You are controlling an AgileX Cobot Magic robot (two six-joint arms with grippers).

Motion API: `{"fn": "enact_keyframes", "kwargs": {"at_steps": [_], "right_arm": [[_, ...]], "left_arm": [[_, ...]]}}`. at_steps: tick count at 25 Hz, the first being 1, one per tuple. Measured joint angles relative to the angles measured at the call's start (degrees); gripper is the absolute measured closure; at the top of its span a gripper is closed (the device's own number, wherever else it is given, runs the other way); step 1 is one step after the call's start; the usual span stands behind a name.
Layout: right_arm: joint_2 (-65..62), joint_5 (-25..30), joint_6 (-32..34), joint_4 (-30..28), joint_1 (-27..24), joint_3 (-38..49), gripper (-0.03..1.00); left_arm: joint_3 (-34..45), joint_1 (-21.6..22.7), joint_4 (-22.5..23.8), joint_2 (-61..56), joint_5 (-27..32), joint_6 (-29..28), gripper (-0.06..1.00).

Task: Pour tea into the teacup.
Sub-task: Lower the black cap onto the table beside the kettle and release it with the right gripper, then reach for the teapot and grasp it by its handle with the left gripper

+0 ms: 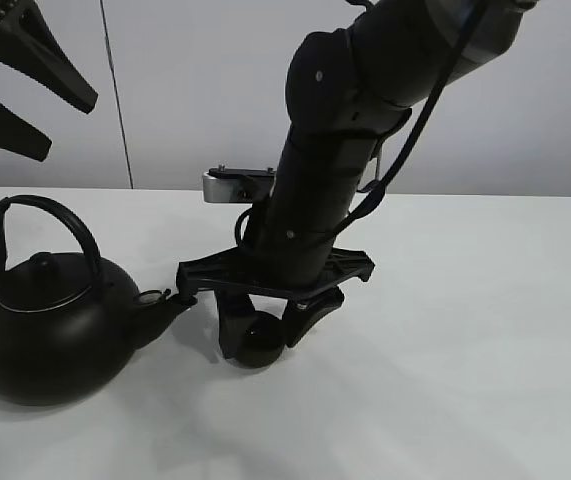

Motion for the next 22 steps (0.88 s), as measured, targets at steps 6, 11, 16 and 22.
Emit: {"fn": "enact_keyframes", "kwargs": {"at_steps": [6, 11, 16, 22], "right_arm": [[0.1, -0.1, -0.9, 1.6, 0.0, 0.0, 0.42], [-0.8, 0.4, -1.0, 1.7, 0.0, 0.0, 0.41], [-6.0, 0.6, 1.2, -3.8, -1.2, 0.1, 0.41], [-9.9, 4.2, 7.1, -13.5, -8.8, 0.1, 0.41]], "left_arm": [[0.0, 0.0, 0.0, 0.0, 0.0, 0.0, 0.53], [0.0, 0.0, 0.0, 0.0, 0.0, 0.0, 0.53], [0.0, 0.0, 0.1, 0.0, 0.0, 0.0, 0.53], [0.0, 0.0, 0.1, 0.0, 0.0, 0.0, 0.53]]}}
